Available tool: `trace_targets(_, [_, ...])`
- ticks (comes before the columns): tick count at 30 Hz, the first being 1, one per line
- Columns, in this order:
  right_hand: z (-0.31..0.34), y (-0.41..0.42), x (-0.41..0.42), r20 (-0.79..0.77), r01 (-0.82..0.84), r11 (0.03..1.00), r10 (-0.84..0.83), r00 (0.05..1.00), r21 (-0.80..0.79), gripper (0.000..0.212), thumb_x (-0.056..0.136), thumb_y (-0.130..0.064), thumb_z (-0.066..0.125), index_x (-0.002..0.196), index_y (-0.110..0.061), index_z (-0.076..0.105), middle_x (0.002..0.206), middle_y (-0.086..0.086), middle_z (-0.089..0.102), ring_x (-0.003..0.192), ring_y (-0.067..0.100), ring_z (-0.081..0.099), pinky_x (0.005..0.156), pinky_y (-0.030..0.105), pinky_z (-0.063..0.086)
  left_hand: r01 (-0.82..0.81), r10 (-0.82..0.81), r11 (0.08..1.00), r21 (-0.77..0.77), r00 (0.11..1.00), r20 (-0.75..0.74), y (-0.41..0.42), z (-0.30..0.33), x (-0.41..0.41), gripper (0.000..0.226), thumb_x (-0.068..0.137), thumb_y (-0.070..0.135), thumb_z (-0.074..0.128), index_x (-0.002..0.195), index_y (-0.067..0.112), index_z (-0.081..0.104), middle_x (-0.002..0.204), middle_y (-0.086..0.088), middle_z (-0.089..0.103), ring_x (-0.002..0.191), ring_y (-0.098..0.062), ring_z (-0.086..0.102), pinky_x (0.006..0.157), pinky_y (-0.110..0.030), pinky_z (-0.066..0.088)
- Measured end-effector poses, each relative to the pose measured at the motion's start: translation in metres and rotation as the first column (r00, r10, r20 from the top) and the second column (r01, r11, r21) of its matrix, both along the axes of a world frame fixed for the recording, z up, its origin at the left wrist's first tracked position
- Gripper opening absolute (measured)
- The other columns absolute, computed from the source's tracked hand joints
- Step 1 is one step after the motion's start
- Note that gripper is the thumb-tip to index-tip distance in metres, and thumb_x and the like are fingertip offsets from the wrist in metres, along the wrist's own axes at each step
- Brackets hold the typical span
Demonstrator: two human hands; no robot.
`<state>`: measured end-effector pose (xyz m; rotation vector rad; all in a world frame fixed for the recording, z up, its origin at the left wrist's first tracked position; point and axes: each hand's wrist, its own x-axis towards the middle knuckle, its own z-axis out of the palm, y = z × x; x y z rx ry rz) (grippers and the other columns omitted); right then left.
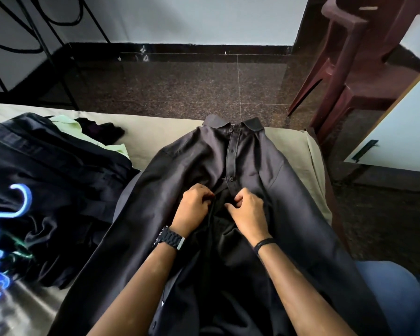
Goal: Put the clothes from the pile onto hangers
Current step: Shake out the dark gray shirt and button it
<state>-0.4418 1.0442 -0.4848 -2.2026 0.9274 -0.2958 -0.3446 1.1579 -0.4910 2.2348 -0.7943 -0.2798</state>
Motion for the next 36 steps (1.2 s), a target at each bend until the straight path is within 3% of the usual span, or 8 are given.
trace_targets(6, [0.000,0.000,0.004,-0.063,0.030,0.999,-0.033,0.997,-0.039,0.029,0.079,-0.020,0.074,0.096,-0.004,0.057,0.101,0.013,0.062,0.099,0.030,0.057,0.079,0.032,0.040,-0.048,0.028,0.989,0.140,0.990,0.138,-0.001,-0.001,-0.010,0.020,0.088,0.007,0.058,0.106,0.004,0.065,0.099,-0.014,0.057,0.094,-0.032,0.058,0.081,-0.038,0.043])
trace_targets(12, [-0.003,-0.008,-0.001,0.025,0.071,0.996,-0.072,0.997,0.052,0.008,0.077,-0.013,0.065,0.078,-0.005,0.065,0.075,0.011,0.067,0.076,0.027,0.062,0.070,0.030,0.044,-0.069,0.036,0.981,0.181,0.983,0.178,-0.004,-0.001,-0.009,0.029,0.089,0.000,0.047,0.113,0.003,0.063,0.108,-0.014,0.053,0.091,-0.035,0.058,0.078,-0.042,0.047])
trace_targets(16, [0.005,-0.014,-0.007,0.131,0.117,0.923,-0.175,0.976,0.367,0.014,0.083,-0.007,0.058,0.071,-0.011,0.064,0.060,0.005,0.061,0.047,0.010,0.058,0.051,0.022,0.050,-0.048,-0.003,0.965,0.259,0.981,0.195,-0.008,0.001,-0.007,0.021,0.088,0.001,0.047,0.101,0.000,0.063,0.108,-0.016,0.048,0.089,-0.037,0.056,0.076,-0.043,0.046])
trace_targets(18, [0.008,-0.016,-0.006,0.157,0.137,0.843,-0.252,0.955,0.520,0.013,0.085,-0.003,0.056,0.077,-0.009,0.064,0.066,0.006,0.061,0.050,0.010,0.057,0.045,0.018,0.046,-0.045,-0.008,0.960,0.278,0.982,0.187,-0.010,0.003,-0.005,0.018,0.089,0.003,0.047,0.098,0.000,0.063,0.106,-0.015,0.049,0.088,-0.037,0.056,0.075,-0.044,0.045])
trace_targets(24, [0.026,-0.016,-0.006,0.197,0.068,0.684,-0.302,0.933,0.726,0.022,0.088,0.007,0.051,0.082,-0.010,0.063,0.066,0.002,0.054,0.062,0.010,0.050,0.056,0.022,0.043,0.008,-0.048,0.990,0.143,0.958,0.282,-0.007,0.016,-0.003,0.014,0.085,0.012,0.061,0.092,0.005,0.070,0.099,-0.012,0.054,0.091,-0.033,0.053,0.086,-0.035,0.040])
trace_targets(29, [0.039,-0.015,-0.011,0.301,-0.093,0.566,-0.285,0.910,0.819,0.021,0.088,0.011,0.049,0.089,-0.004,0.064,0.075,0.007,0.064,0.066,0.013,0.060,0.060,0.021,0.049,0.004,0.018,0.998,-0.065,0.943,0.331,-0.003,0.037,-0.012,0.011,0.084,0.012,0.068,0.092,0.006,0.072,0.094,-0.009,0.060,0.089,-0.027,0.053,0.082,-0.020,0.033])
trace_targets(33, [0.041,-0.015,-0.013,0.338,-0.098,0.576,-0.325,0.883,0.811,0.020,0.086,0.013,0.052,0.096,0.000,0.063,0.084,0.014,0.065,0.075,0.020,0.063,0.068,0.025,0.053,-0.021,0.023,0.990,-0.141,1.000,0.018,-0.006,0.052,-0.018,0.011,0.089,0.013,0.063,0.096,0.012,0.072,0.082,0.004,0.062,0.075,-0.010,0.057,0.077,-0.020,0.044])
trace_targets(36, [0.042,-0.014,-0.013,0.328,-0.071,0.619,-0.312,0.892,0.782,0.024,0.084,0.015,0.055,0.095,-0.005,0.061,0.081,0.010,0.063,0.072,0.018,0.062,0.072,0.027,0.052,-0.020,-0.038,0.986,-0.163,0.938,-0.345,-0.006,0.046,-0.017,0.020,0.090,0.002,0.057,0.100,0.015,0.069,0.079,0.000,0.067,0.069,-0.010,0.061,0.073,-0.028,0.054])
